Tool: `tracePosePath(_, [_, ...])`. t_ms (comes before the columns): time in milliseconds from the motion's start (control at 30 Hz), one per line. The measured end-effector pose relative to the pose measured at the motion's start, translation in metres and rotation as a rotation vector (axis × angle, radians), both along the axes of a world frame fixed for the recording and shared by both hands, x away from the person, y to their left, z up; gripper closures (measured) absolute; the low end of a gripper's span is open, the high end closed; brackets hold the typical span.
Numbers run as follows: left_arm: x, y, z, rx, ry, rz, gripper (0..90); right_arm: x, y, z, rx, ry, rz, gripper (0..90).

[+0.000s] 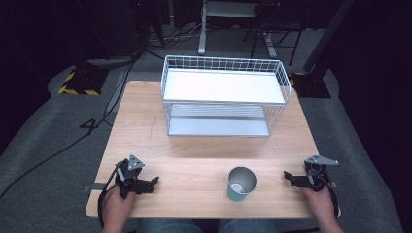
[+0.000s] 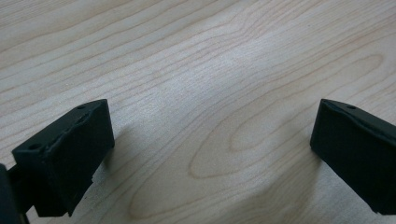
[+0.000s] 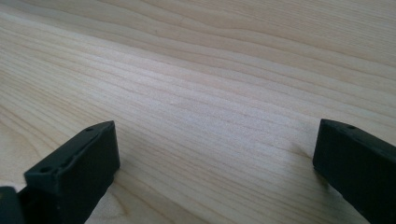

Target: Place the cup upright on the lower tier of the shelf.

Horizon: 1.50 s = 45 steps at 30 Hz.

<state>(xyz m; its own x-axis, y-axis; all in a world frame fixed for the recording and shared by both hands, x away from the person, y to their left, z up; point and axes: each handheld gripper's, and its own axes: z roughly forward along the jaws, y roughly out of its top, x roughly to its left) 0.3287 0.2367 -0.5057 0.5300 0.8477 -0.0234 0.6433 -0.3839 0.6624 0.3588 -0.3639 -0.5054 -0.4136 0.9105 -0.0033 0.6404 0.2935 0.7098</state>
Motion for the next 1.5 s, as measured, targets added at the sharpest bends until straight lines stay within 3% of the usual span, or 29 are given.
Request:
tracePosePath(200, [0.000, 0.000, 0.000, 0.000, 0.000, 0.000, 0.1, -0.001, 0.000, 0.002, 0.020, -0.004, 0.009, 2.9])
tracePosePath(367, [0.000, 0.000, 0.000, 0.000, 0.000, 0.000, 0.1, -0.007, 0.003, 0.009, 0.022, -0.040, 0.031, 3.1])
tracePosePath(767, [0.000, -0.001, 0.000, -0.001, -0.001, 0.006, 0.1, -0.040, 0.027, 0.033, 0.067, -0.109, 0.164, 5.1])
tracePosePath(1133, [0.001, -0.001, 0.000, -0.002, -0.003, 0.009, 0.1, -0.058, 0.046, 0.042, 0.083, -0.099, 0.216, 5.5])
tracePosePath(1233, [0.001, -0.001, 0.000, -0.002, -0.003, 0.009, 0.1, -0.064, 0.051, 0.042, 0.113, -0.093, 0.233, 6.1])
tracePosePath(1500, [0.001, -0.001, 0.000, -0.001, -0.003, 0.009, 0.1, -0.077, 0.067, 0.044, 0.135, -0.077, 0.268, 7.2])
